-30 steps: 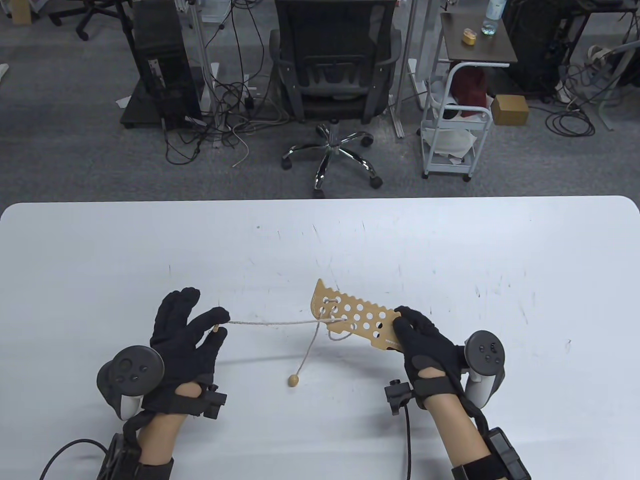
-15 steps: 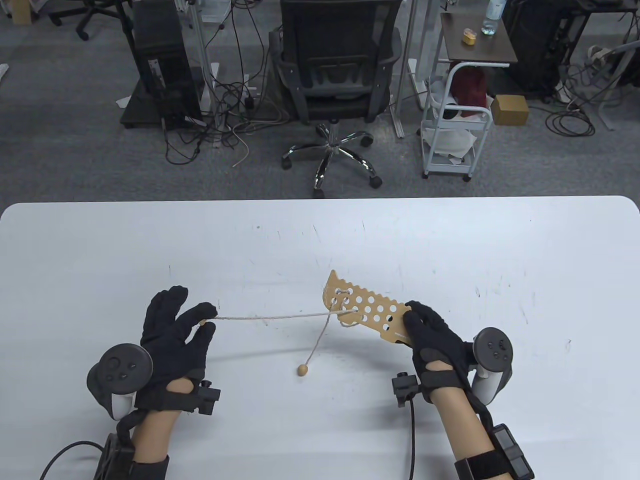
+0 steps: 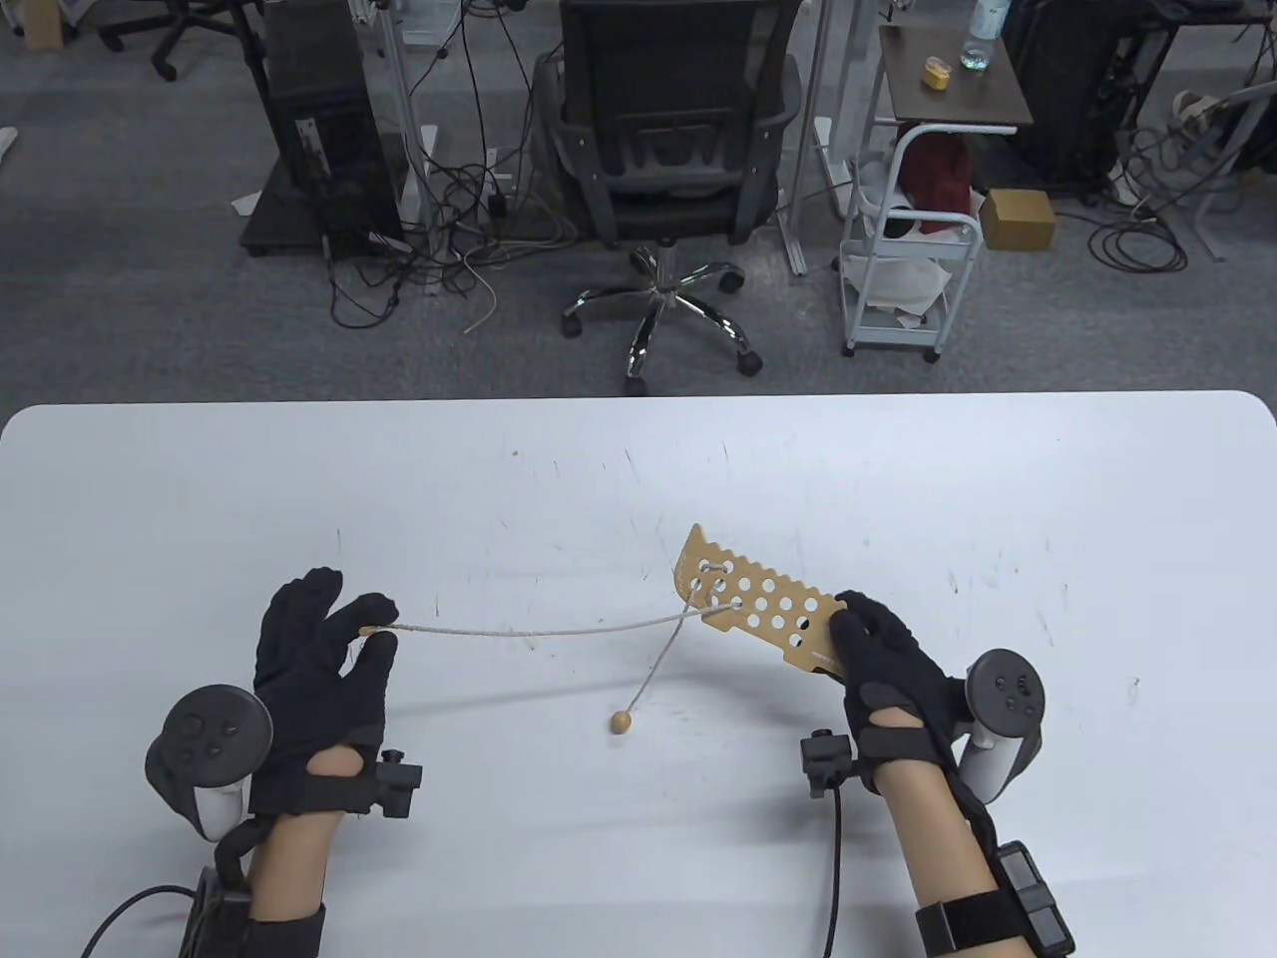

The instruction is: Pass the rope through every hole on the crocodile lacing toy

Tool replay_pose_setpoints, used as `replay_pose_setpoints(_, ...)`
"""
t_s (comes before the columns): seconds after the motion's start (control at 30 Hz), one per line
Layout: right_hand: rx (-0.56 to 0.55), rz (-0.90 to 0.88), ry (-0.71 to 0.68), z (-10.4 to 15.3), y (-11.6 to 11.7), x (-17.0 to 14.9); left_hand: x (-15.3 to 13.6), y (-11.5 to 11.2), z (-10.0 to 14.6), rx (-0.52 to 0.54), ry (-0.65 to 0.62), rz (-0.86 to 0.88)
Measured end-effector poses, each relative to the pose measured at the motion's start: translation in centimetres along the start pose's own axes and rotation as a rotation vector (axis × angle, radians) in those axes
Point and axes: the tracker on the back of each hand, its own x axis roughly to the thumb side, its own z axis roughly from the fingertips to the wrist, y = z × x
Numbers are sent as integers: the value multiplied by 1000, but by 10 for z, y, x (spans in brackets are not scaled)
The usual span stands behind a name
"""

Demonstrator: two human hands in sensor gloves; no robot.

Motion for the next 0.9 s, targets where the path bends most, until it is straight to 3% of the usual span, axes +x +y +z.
replay_pose_setpoints(0.9,-176,-7,46,-13,-32,-12,-9,11,-3,31,52,10)
